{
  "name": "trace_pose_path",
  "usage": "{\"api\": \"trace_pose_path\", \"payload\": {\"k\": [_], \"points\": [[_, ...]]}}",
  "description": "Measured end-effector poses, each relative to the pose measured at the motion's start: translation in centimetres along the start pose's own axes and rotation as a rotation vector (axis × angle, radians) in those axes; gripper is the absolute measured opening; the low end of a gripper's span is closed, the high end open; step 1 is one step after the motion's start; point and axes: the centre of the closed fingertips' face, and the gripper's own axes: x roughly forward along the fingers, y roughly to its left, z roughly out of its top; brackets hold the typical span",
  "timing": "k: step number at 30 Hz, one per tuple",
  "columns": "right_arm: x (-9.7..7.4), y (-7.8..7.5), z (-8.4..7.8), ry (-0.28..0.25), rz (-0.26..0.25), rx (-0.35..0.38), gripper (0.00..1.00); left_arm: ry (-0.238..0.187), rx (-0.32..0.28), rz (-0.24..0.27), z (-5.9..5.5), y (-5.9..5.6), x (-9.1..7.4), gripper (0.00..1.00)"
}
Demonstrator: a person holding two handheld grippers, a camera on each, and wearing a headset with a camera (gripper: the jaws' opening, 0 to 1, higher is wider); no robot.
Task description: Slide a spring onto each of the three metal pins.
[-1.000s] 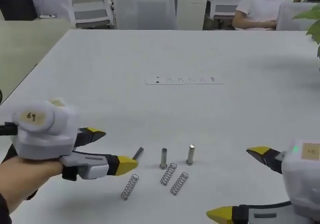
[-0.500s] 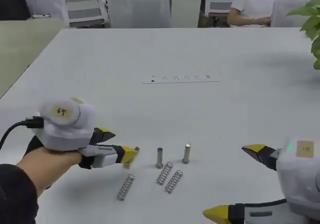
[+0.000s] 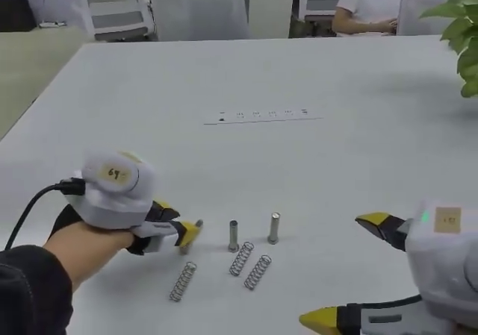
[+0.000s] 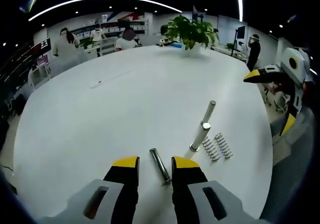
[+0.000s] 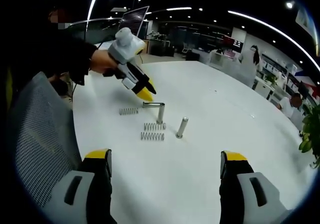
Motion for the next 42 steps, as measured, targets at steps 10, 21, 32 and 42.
{"api": "trace_pose_path", "payload": {"k": [10, 21, 32, 42], "points": [[0.0, 0.0, -0.1, 0.0, 0.003, -0.001, 0.88, 0.047, 0.042, 0.0, -0.3, -0.4, 1.6, 0.15], [-0.1, 0.1, -0.2, 0.004, 0.004, -0.007, 0.88, 0.089, 0.074, 0.022, -0.3, -0.1, 2.8, 0.11], [-0.1, 0.2, -0.3, 0.004, 0.008, -0.008, 0.88, 0.115, 0.062, 0.036, -0.6, 0.4, 3.3, 0.07], [-0.1, 0.2, -0.2, 0.003, 0.01, -0.008, 0.88, 0.126, 0.088, 0.043, -0.6, 0.4, 3.3, 0.03]]}}
